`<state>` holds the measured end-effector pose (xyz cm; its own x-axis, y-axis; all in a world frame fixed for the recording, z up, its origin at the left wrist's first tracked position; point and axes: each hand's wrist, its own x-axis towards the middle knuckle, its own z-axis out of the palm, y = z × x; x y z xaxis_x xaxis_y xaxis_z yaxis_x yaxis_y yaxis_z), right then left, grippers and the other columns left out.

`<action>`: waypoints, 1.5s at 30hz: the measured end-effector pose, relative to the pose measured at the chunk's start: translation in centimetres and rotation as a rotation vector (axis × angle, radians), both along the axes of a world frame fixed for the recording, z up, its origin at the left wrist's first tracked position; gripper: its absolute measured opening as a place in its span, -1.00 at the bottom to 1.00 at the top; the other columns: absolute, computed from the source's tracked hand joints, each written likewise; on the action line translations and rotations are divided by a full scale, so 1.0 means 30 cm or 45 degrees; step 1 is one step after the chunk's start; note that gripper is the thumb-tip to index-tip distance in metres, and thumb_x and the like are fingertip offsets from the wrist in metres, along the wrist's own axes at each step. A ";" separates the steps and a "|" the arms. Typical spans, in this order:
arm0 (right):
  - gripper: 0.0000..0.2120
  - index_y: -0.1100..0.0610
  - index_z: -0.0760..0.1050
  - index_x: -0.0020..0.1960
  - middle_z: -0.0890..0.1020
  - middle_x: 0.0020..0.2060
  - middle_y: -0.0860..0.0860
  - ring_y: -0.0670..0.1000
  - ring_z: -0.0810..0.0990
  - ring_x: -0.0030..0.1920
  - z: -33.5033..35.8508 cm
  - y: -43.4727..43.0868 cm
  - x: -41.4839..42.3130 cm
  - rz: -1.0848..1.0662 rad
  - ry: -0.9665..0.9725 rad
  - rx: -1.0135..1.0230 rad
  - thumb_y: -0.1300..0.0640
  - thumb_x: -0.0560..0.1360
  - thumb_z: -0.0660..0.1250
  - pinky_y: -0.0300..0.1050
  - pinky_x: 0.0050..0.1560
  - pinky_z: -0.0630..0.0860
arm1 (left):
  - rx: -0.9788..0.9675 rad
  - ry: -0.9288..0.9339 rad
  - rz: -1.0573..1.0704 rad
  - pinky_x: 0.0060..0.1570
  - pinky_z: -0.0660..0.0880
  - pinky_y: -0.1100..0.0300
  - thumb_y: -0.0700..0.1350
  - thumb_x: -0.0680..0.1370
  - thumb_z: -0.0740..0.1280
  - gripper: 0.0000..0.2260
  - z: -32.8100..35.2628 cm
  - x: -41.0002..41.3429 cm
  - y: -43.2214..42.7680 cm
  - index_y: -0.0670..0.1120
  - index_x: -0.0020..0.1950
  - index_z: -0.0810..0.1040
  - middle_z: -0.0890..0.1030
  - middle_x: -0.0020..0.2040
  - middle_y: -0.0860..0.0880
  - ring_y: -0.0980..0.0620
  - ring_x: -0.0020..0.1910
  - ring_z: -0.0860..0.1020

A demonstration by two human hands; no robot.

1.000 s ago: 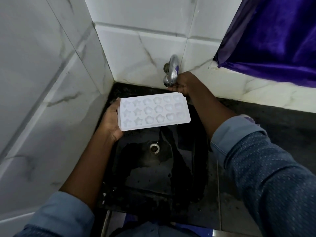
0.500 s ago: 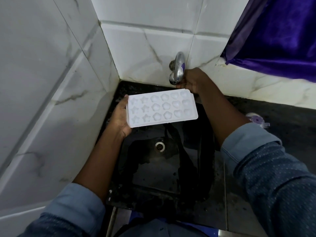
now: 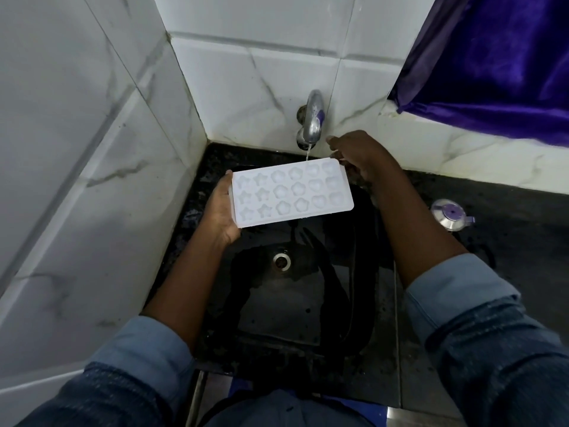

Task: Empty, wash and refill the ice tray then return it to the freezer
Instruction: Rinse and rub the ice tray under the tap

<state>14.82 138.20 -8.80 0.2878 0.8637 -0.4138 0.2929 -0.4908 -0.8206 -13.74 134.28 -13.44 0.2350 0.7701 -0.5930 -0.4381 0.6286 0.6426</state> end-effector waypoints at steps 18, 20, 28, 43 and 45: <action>-0.71 0.25 0.51 -0.20 0.60 -0.59 0.03 -0.07 0.57 -0.62 0.056 0.138 -0.140 0.126 -0.081 -0.237 0.14 0.66 0.31 -0.32 -0.63 0.39 | 0.016 0.033 0.023 -0.03 0.67 -0.10 0.25 0.70 0.14 -0.47 -0.017 0.003 -0.001 -0.13 0.34 0.63 0.71 0.23 -0.21 -0.23 0.16 0.71; -0.73 0.24 0.49 -0.19 0.58 -0.61 -0.01 -0.09 0.56 -0.63 0.053 0.141 -0.141 0.123 -0.104 -0.210 0.16 0.66 0.32 -0.32 -0.63 0.40 | 0.017 0.020 0.023 0.05 0.65 -0.12 0.25 0.70 0.15 -0.46 -0.022 0.005 0.000 -0.13 0.37 0.62 0.70 0.25 -0.22 -0.25 0.21 0.69; -0.59 0.21 0.58 -0.21 0.64 -0.35 0.00 0.00 0.62 -0.27 0.005 0.028 -0.076 0.047 -0.474 0.201 -0.12 0.58 0.30 -0.12 -0.20 0.48 | 0.031 -0.021 0.021 0.09 0.63 -0.12 0.28 0.71 0.08 -0.41 -0.057 0.022 0.017 -0.12 0.43 0.58 0.68 0.29 -0.20 -0.25 0.26 0.66; -0.25 0.31 0.14 0.66 0.15 0.65 0.29 0.31 0.06 0.67 -0.235 -0.310 -0.174 0.424 -1.306 0.395 -0.23 0.69 -0.05 0.25 0.63 -0.22 | 0.056 -0.093 0.032 0.38 0.49 -0.30 0.32 0.64 0.16 -0.37 -0.135 0.127 0.010 -0.13 0.46 0.57 0.66 0.33 -0.22 -0.29 0.32 0.63; -0.17 0.31 0.02 0.68 0.04 0.67 0.28 0.27 -0.07 0.69 -0.243 -0.305 -0.228 0.501 -1.194 0.368 -0.30 0.66 -0.12 0.15 0.63 -0.32 | 0.055 -0.100 0.052 0.39 0.48 -0.31 0.32 0.63 0.18 -0.36 -0.135 0.134 0.004 -0.14 0.45 0.58 0.66 0.32 -0.24 -0.30 0.31 0.63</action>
<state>7.97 129.05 -16.08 0.0645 0.9958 0.0654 0.9662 -0.0459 -0.2537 -9.71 134.39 -17.50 0.2470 0.8046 -0.5400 -0.5128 0.5814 0.6317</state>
